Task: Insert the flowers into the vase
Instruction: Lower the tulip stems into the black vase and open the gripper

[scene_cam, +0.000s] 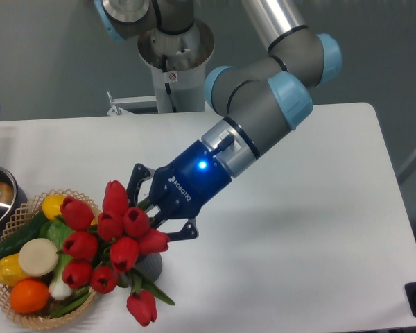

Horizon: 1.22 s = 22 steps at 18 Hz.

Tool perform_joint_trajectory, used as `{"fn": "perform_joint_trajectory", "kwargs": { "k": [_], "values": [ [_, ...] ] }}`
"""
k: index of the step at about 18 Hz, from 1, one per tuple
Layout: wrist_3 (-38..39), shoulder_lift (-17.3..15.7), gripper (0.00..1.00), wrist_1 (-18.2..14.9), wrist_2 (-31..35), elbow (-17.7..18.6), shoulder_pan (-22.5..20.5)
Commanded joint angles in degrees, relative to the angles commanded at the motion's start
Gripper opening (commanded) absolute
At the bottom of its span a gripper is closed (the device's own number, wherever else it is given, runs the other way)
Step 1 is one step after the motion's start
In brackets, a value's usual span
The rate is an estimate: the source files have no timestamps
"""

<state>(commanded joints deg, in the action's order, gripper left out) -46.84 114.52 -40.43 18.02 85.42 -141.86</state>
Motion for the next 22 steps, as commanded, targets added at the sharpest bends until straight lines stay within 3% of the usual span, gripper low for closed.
{"fn": "perform_joint_trajectory", "kwargs": {
  "k": [12, 22],
  "values": [
    [-9.3, -3.0, 0.16, -0.1, 0.4, 10.5, 0.1],
    [-14.3, -3.4, 0.46, -0.1, 0.7, 16.2, -0.6]
  ]
}}
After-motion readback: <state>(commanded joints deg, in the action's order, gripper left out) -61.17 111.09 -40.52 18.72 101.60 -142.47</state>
